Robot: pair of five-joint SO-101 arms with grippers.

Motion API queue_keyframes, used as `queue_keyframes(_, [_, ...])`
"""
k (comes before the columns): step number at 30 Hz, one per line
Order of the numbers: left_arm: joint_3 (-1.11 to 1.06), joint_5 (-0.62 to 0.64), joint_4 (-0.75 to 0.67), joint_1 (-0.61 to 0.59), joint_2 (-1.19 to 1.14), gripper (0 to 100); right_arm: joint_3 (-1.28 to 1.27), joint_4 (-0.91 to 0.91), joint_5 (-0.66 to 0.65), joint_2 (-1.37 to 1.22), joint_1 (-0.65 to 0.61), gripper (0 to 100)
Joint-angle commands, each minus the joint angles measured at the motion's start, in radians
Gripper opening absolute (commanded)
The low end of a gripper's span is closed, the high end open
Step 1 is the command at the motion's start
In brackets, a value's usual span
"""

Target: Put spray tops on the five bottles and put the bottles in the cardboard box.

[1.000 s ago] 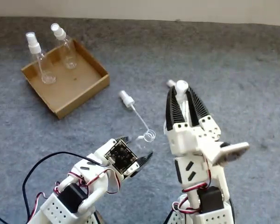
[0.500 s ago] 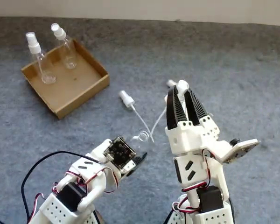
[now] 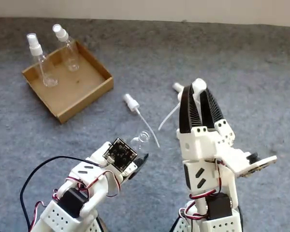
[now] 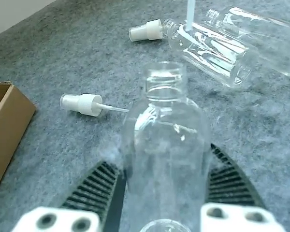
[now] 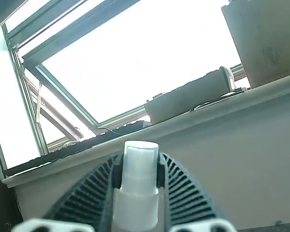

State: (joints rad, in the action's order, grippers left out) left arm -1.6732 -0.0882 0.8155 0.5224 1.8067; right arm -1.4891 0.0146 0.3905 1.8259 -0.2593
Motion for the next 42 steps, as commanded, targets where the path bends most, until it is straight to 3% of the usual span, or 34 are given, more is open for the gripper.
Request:
queue_keyframes(1, [-0.022,-0.009,-0.002,-0.007,0.012,5,0.013,0.028,0.025,0.012,0.015,1.2])
queue_keyframes(5, [-0.022,-0.009,-0.002,-0.007,0.012,5,0.015,0.028,0.153,0.012,0.021,1.2])
queue_keyframes(31, [-0.022,-0.008,-0.071,-0.005,0.013,5,0.004,0.028,0.163,0.012,0.013,1.2])
queue_keyframes(42, [-0.022,-0.009,-0.094,-0.005,0.013,5,-0.050,0.027,0.160,0.012,-0.061,1.2])
